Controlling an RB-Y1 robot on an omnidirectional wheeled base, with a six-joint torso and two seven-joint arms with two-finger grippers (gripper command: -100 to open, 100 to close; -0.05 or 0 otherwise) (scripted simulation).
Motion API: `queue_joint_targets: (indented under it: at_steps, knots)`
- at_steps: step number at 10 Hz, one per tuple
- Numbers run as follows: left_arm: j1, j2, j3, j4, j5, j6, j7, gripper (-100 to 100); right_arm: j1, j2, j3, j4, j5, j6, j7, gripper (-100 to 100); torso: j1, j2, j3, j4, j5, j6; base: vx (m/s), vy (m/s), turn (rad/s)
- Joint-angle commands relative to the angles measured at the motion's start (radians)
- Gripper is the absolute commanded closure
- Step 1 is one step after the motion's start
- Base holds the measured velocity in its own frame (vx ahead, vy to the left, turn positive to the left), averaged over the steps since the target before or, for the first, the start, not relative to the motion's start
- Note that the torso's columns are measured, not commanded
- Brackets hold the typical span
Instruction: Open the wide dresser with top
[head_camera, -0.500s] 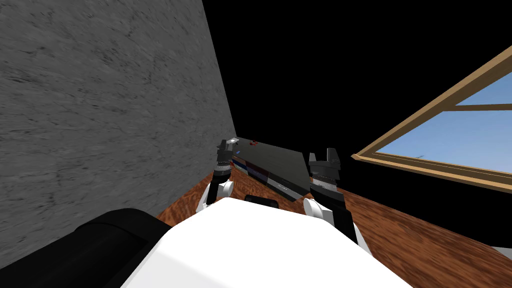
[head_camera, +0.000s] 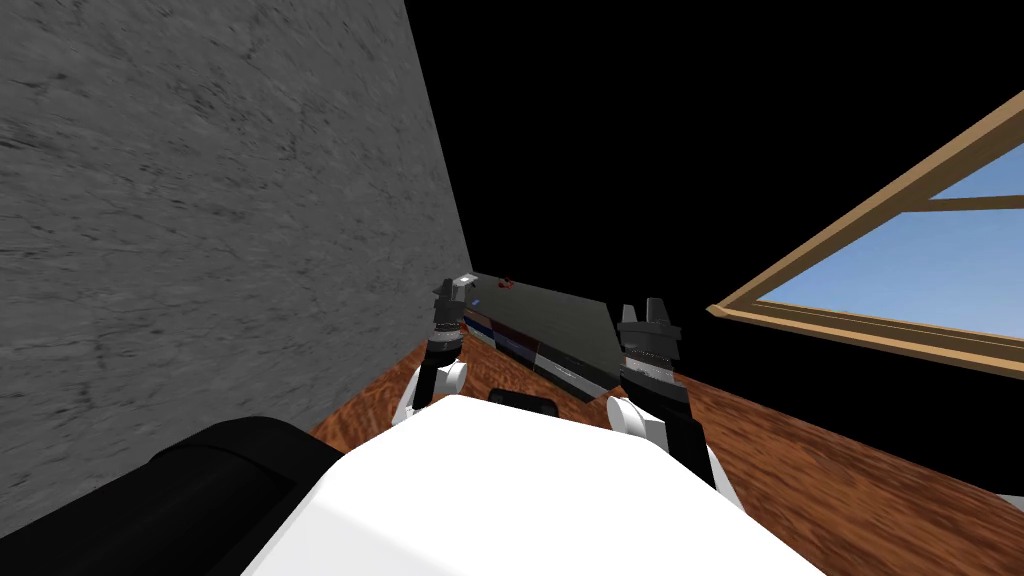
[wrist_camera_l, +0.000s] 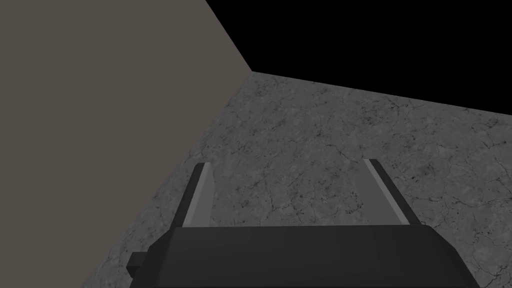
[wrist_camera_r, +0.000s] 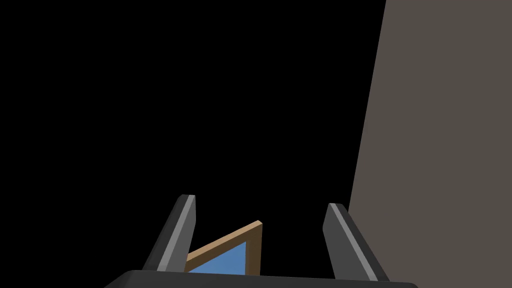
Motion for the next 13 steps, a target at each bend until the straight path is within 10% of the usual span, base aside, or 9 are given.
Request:
queue_joint_targets:
  at_steps: [1, 4, 5, 13]
  knots:
    - [0.0, 0.0, 0.0, 0.0, 0.0, 0.0, 0.0, 0, 0.0, 0.0, 0.0, 0.0, 0.0, 0.0, 0.0, 0, 0.0, 0.074, -0.147, 0.074, 0.0, 0.0, 0.0, 0.0, 0.0]
    - [0.0, 0.0, 0.0, 0.0, 0.0, 0.0, 0.0, 0, 0.0, 0.0, 0.0, 0.0, 0.0, 0.0, 0.0, 0, 0.0, 0.296, -0.59, 0.295, 0.0, 0.0, 0.0, 0.0, 0.0]
    - [-0.003, 0.03, 0.0, 0.014, 0.0, -0.004, -0.001, -100, 0.0, 0.0, 0.0, 0.0, 0.0, 0.0, 0.0, 0, 0.0, 0.369, -0.738, 0.369, 0.0, 0.0, 0.01, 0.0, -0.013]
    - [-0.056, 0.152, -0.006, 0.223, 0.005, -0.072, -0.02, -100, 0.0, 0.0, 0.0, 0.0, 0.0, 0.0, 0.0, 0, 0.0, 0.415, -0.832, 0.416, 0.0, 0.0, 0.028, 0.003, -0.037]
